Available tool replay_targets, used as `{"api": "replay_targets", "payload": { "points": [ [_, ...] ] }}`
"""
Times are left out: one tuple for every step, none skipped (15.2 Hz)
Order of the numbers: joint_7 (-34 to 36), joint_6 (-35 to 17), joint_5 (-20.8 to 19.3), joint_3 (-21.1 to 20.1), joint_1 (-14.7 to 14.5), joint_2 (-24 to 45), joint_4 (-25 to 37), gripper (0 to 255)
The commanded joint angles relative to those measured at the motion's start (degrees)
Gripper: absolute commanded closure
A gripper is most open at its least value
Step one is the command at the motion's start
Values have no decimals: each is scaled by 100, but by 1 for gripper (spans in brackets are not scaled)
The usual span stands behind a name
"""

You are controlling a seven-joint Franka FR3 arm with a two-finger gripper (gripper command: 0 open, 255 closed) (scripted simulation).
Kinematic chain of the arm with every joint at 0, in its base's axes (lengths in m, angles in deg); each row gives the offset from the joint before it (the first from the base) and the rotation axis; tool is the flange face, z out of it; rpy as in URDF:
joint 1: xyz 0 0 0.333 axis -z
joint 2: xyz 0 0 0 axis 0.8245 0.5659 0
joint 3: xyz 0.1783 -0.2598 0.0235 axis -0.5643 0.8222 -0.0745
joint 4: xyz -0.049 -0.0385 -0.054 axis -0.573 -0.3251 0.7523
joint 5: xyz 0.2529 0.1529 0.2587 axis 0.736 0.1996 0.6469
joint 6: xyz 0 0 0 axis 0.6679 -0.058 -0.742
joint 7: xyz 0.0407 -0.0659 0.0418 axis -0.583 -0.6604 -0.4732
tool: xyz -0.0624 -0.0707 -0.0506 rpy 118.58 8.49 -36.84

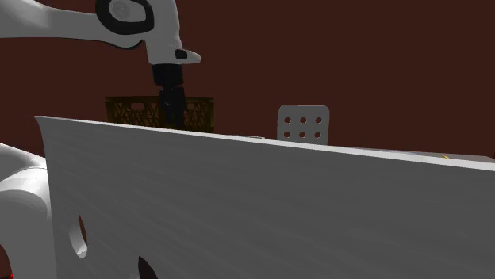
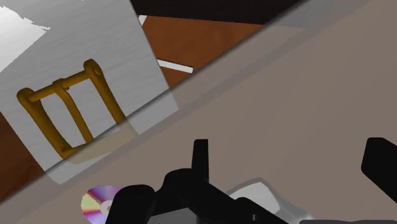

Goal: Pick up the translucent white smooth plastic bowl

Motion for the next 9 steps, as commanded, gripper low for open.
{"api": "replay_targets", "payload": {
  "points": [
    [0,0,0,0,0,0,0,0],
    [-61,-132,-50,-76,-52,197,72,0],
    [-120,-259,-103,-154,-100,394,149,0],
    [-174,-381,-160,-232,-146,591,230,0],
    [-225,-499,-221,-311,-190,787,315,0],
    [-272,-611,-285,-391,-230,984,403,0],
    [-316,-719,-354,-473,-267,1180,496,0],
    [-356,-821,-427,-557,-300,1375,592,0],
    [-392,-919,-505,-641,-333,1570,691,0]
  ]
}}
